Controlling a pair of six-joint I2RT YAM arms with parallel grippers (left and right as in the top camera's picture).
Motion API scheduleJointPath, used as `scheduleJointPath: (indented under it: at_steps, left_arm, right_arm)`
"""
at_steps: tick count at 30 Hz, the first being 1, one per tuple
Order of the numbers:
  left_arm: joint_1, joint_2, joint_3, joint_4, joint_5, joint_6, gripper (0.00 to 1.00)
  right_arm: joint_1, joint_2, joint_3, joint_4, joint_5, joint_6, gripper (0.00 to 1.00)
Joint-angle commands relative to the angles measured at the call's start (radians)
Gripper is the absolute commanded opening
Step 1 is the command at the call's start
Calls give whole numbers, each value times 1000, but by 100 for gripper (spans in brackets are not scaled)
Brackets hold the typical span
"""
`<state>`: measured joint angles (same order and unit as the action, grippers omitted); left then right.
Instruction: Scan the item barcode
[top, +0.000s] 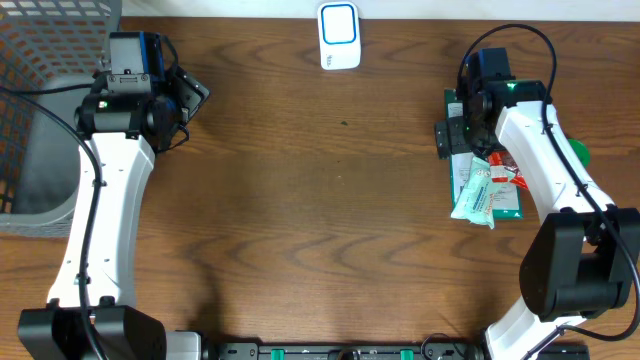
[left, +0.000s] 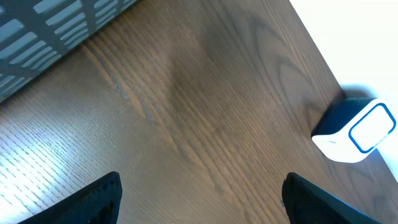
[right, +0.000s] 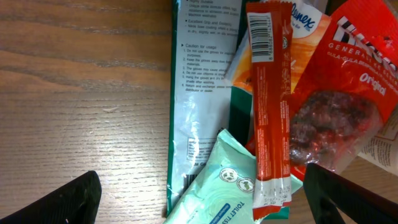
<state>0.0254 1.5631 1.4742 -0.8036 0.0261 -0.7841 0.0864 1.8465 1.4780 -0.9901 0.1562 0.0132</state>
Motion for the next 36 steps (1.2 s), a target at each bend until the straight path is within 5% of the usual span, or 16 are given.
scheduleJointPath:
  at_steps: [1, 25, 36]
  left_arm:
    - [2, -1, 18, 0, -13, 10, 83]
    - [2, -1, 18, 0, -13, 10, 83]
    - [2, -1, 18, 0, -13, 10, 83]
  right_arm:
    - [3, 4, 18, 0, -5, -11, 99]
    - [7, -9, 11, 3, -5, -11, 99]
    - [62, -410, 11, 3, -5, -11, 99]
